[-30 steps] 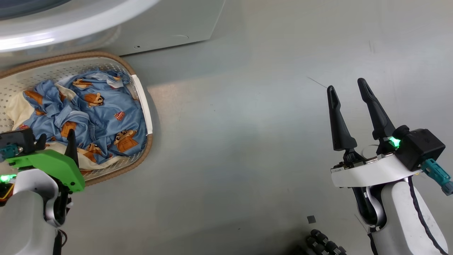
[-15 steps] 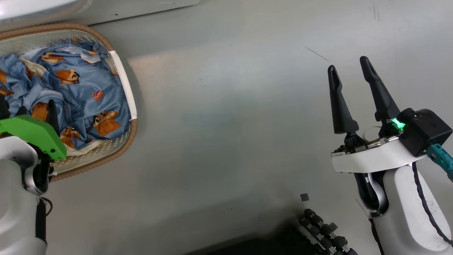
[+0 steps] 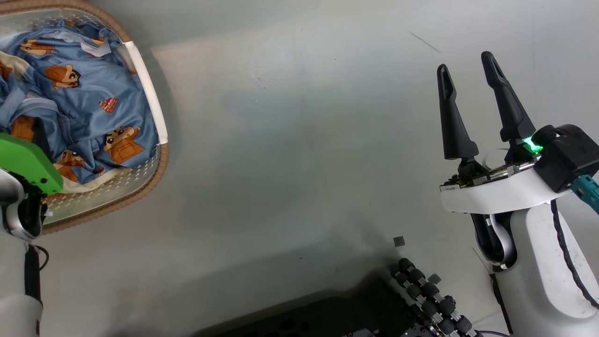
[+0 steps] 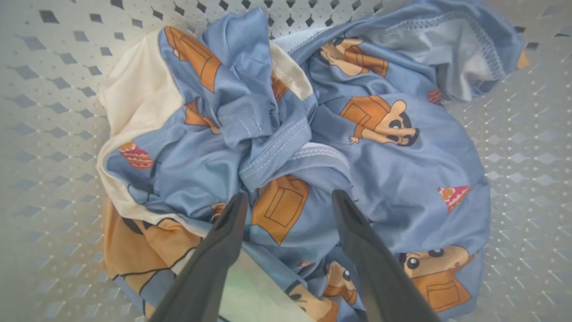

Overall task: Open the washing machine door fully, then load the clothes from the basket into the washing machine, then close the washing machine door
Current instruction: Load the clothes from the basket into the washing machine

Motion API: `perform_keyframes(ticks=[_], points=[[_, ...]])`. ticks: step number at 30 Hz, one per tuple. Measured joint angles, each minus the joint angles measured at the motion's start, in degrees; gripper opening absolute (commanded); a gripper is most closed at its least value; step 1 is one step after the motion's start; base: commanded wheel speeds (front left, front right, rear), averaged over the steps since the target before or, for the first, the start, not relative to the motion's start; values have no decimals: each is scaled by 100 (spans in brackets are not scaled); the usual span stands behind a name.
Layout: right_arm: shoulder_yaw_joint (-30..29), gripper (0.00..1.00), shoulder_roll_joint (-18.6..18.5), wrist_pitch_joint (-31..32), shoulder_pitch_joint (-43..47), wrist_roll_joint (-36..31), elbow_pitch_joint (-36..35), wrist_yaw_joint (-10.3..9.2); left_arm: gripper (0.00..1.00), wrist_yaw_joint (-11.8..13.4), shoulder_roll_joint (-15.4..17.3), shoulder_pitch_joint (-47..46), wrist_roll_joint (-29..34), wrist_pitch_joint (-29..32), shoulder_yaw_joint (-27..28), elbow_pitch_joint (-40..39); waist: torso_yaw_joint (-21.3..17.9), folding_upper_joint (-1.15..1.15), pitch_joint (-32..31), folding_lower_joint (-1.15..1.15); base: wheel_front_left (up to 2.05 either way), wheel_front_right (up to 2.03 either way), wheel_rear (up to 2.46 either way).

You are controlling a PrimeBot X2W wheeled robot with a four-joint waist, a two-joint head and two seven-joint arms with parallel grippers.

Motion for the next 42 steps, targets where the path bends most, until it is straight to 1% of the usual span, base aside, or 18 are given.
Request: perform_keyframes(ticks=[17, 24, 32, 40, 41, 42], points=[[93, 100, -54, 0, -38, 49, -16, 0, 100, 33, 316, -542, 78, 296, -91, 458, -143, 0, 415, 0, 0, 0, 0], [122, 100, -64, 0, -81, 55, -75, 0, 100, 52, 460, -822, 183, 303, -154, 565, -206, 0, 589, 0, 0, 0, 0], [120, 100, -68, 0, -76, 98, -86, 0, 100, 75, 502, -973, 225, 349, -238, 709, -288, 0, 710, 0, 0, 0, 0], [68, 100, -114, 0, -66, 102, -91, 0, 100, 80, 510, -1096, 398, 344, -367, 928, -339, 0, 767, 0, 0, 0, 0], [65, 100, -120, 0, -59, 103, -91, 0, 98, 80, 511, -1108, 428, 344, -392, 953, -339, 0, 770, 0, 0, 0, 0], [57, 100, -122, 0, -55, 112, -91, 0, 79, 80, 511, -1122, 456, 343, -410, 978, -338, 0, 774, 0, 0, 0, 0]])
